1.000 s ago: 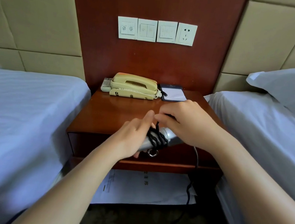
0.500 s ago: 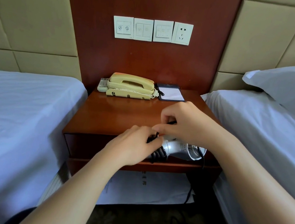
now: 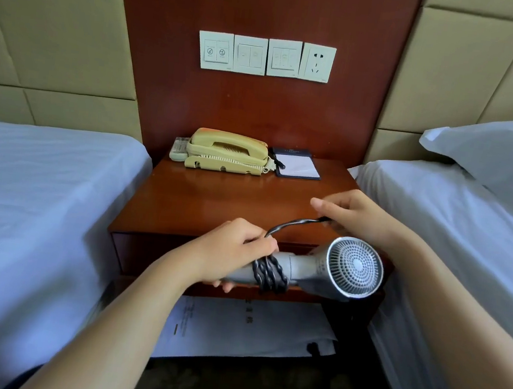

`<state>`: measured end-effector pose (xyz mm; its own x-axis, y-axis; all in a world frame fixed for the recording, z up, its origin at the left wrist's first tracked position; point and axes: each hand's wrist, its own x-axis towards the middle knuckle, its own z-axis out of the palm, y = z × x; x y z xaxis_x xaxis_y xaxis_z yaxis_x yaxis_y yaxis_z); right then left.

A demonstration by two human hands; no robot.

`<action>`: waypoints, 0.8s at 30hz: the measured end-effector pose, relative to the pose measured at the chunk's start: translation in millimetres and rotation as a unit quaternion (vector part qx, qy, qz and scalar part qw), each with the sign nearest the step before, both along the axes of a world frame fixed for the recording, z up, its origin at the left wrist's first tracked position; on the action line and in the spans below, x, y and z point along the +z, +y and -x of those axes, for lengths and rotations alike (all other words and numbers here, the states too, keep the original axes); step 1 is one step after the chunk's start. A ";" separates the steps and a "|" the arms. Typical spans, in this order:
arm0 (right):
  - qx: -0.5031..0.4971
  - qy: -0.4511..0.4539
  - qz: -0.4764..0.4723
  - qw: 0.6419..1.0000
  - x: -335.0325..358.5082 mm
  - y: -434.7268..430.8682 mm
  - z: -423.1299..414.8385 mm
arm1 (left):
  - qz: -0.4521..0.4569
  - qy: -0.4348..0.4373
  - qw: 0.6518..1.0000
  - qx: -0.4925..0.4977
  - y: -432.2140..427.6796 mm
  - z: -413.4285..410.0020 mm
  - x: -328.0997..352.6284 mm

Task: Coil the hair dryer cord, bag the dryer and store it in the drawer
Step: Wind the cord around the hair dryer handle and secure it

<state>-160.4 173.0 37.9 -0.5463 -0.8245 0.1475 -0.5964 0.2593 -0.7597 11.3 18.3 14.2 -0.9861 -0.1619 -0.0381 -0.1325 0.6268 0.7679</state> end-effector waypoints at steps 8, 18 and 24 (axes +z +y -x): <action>-0.093 -0.146 0.054 0.983 -12.8 -5.4 -15.0 | -0.217 0.091 0.972 -0.016 -8.3 -9.9 10.9; 0.061 -0.199 -0.015 0.978 -39.2 -17.2 -16.8 | -0.389 0.179 0.897 0.114 -31.8 -10.1 16.2; 0.091 0.006 -0.114 0.989 -16.8 -25.3 -53.9 | -0.337 0.200 0.873 0.290 -45.9 -5.6 13.9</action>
